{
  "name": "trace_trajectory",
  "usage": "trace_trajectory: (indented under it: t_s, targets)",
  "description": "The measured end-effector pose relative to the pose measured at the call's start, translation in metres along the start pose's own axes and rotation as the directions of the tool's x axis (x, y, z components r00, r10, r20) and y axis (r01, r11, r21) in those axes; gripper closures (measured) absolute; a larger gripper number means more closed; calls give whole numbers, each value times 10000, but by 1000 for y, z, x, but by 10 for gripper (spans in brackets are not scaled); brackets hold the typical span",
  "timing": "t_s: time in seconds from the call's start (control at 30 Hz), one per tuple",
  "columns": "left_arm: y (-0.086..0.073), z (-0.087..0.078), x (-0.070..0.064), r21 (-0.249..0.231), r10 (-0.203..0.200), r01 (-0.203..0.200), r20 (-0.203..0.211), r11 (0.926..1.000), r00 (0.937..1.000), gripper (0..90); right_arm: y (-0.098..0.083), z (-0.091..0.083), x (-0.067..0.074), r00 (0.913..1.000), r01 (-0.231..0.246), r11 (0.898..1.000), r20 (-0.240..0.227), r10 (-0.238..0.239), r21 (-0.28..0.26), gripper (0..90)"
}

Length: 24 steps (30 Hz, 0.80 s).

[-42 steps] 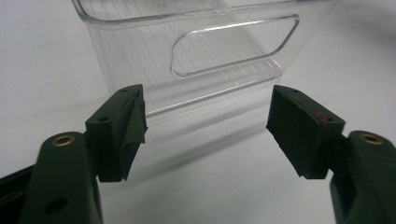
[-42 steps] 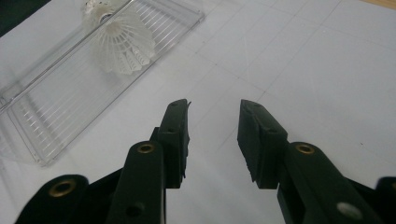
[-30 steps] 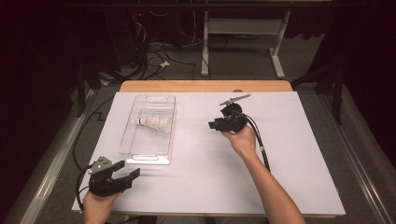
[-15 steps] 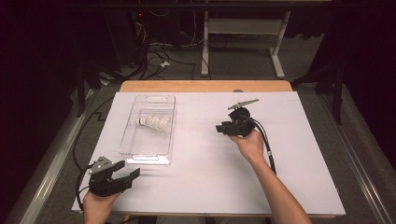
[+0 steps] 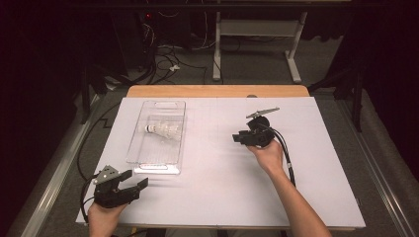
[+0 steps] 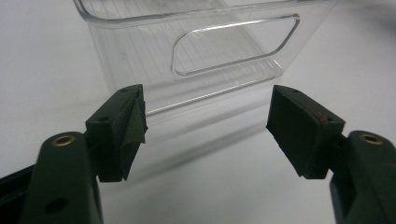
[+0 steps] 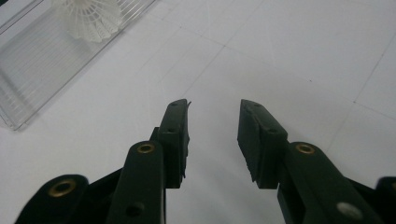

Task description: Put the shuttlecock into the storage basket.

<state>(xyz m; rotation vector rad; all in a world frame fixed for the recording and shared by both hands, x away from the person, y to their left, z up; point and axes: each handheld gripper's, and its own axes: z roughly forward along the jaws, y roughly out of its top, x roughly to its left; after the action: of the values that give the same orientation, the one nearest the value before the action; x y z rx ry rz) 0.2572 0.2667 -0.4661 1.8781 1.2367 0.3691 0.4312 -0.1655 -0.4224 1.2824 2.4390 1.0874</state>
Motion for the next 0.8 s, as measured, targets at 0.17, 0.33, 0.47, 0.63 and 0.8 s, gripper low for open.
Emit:
trace_trajectory:
  t_s: [0.17, 0.33, 0.47, 0.63, 0.8]
  targets:
    - [0, 0, 0, 1, -6, 6, 2, 10000, 10000, 293, -5, -4, -5, 9999, -84, 10000, 64, 85, -36, 639]
    - [0, 1, 1, 2, -59, 59, 4, 10000, 10000, 293, -9, -8, -10, 9997, -197, 9998, 113, 198, -62, 639]
    - [0, 1, 1, 25, -76, 76, -7, 10000, 10000, 293, -12, -12, -15, 9996, -244, 9996, 150, 246, -103, 639]
    - [0, 1, 1, 25, -89, 89, -24, 10000, 10000, 293, -15, -16, -18, 9993, -336, 9994, 184, 338, -118, 638]
    - [0, 1, 1, 9, -86, 86, -21, 10000, 10000, 293, -17, -21, -20, 9991, -359, 9991, 219, 364, -213, 638]
